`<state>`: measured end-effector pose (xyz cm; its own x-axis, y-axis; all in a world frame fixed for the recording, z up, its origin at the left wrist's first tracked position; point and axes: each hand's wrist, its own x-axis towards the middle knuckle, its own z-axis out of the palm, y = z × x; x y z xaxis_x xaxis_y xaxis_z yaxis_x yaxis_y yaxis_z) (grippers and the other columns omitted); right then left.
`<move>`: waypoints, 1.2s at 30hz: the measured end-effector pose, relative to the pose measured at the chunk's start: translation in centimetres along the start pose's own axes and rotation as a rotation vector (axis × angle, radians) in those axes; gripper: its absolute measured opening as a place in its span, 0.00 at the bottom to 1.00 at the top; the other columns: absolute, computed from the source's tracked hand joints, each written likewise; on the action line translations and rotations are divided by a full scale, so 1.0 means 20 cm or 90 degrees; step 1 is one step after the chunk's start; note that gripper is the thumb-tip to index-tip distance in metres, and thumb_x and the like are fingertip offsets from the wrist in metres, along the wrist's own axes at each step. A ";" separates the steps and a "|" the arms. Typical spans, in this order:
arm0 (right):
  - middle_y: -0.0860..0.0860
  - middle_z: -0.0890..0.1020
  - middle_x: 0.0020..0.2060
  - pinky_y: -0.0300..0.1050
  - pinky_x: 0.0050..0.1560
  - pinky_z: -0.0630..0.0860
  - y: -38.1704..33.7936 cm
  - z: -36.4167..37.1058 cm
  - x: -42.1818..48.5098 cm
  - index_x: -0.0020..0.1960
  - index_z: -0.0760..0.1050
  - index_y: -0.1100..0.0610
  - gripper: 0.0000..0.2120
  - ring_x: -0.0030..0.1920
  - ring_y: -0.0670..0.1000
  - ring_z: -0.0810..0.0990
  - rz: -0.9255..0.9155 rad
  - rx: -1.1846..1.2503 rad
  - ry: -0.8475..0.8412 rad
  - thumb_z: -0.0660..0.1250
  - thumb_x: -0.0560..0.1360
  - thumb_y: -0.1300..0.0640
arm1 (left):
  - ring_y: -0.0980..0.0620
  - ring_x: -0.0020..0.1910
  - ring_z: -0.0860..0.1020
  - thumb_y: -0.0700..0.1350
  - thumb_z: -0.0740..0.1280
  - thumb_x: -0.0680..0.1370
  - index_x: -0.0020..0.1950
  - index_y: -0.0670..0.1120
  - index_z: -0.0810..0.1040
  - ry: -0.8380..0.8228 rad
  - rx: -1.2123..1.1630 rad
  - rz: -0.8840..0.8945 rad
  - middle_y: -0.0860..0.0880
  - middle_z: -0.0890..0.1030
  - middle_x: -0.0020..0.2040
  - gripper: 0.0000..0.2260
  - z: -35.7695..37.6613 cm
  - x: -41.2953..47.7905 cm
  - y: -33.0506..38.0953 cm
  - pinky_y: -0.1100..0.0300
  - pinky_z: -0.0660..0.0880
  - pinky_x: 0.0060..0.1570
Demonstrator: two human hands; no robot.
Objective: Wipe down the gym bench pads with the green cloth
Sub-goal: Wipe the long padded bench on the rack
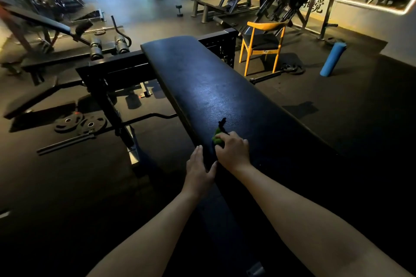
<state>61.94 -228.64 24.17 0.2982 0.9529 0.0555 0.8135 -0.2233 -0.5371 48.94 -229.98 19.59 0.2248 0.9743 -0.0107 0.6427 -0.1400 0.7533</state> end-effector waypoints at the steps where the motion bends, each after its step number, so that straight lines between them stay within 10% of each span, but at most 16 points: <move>1: 0.53 0.79 0.51 0.50 0.60 0.64 -0.02 0.02 -0.02 0.55 0.81 0.47 0.12 0.53 0.56 0.79 -0.019 0.010 -0.001 0.66 0.73 0.53 | 0.45 0.79 0.58 0.48 0.70 0.79 0.79 0.39 0.58 -0.004 -0.007 0.005 0.41 0.61 0.79 0.34 -0.01 0.00 -0.02 0.52 0.52 0.77; 13: 0.52 0.72 0.64 0.56 0.64 0.62 -0.10 0.01 0.22 0.68 0.74 0.45 0.22 0.65 0.58 0.70 -0.034 -0.054 -0.075 0.63 0.76 0.57 | 0.48 0.79 0.56 0.59 0.69 0.77 0.82 0.48 0.53 -0.044 -0.057 0.016 0.50 0.56 0.81 0.40 -0.01 0.02 -0.12 0.53 0.54 0.76; 28: 0.45 0.81 0.45 0.47 0.58 0.60 -0.01 0.03 -0.13 0.46 0.83 0.43 0.16 0.47 0.45 0.78 -0.109 0.035 -0.024 0.58 0.67 0.50 | 0.46 0.75 0.65 0.49 0.77 0.72 0.79 0.44 0.60 0.038 -0.153 0.020 0.44 0.67 0.76 0.41 -0.01 -0.02 -0.10 0.62 0.59 0.72; 36: 0.47 0.76 0.53 0.47 0.63 0.59 -0.07 -0.05 -0.29 0.64 0.65 0.51 0.19 0.53 0.49 0.71 -0.071 0.220 -0.057 0.58 0.73 0.56 | 0.51 0.72 0.68 0.45 0.70 0.75 0.78 0.55 0.60 0.090 -0.032 0.322 0.49 0.69 0.74 0.34 -0.05 -0.13 -0.06 0.57 0.65 0.72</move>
<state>59.56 -234.07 25.37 0.1593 0.9852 0.0640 0.6177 -0.0489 -0.7849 46.86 -232.24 19.35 0.3940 0.8021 0.4488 0.4431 -0.5935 0.6718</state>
